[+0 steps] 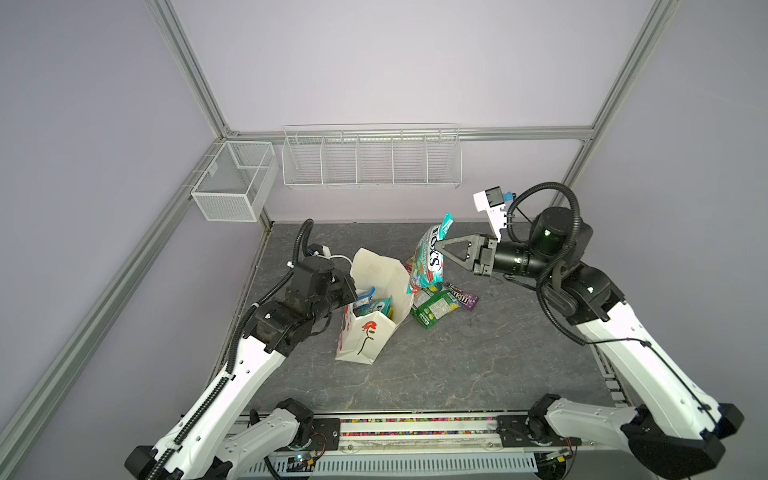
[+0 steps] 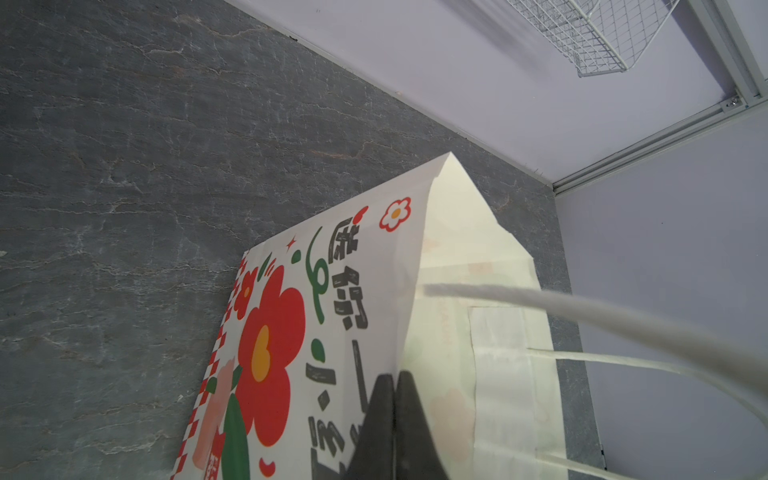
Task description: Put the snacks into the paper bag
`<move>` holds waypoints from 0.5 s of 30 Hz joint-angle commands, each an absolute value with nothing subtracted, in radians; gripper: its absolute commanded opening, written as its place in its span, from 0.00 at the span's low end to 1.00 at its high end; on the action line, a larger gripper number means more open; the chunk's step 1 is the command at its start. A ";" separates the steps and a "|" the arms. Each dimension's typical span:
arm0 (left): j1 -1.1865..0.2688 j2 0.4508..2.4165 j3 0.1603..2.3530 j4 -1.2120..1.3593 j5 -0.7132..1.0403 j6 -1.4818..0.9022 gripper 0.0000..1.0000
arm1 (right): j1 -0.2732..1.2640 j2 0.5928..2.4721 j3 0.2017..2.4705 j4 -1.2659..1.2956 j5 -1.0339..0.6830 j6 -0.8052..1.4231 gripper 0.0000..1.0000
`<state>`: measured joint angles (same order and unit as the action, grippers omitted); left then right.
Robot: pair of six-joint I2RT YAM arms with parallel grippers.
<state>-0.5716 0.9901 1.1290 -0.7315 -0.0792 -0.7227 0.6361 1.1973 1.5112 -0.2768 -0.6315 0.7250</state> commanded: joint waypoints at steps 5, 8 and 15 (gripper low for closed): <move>-0.577 0.973 1.144 -0.718 -0.068 -0.730 0.00 | 0.673 1.232 1.559 -0.176 -0.629 0.718 0.07; -0.577 0.972 1.143 -0.717 -0.066 -0.730 0.00 | 0.685 1.249 1.559 -0.163 -0.626 0.720 0.07; -0.577 0.967 1.137 -0.715 -0.060 -0.734 0.00 | 0.716 1.299 1.559 -0.128 -0.631 0.732 0.07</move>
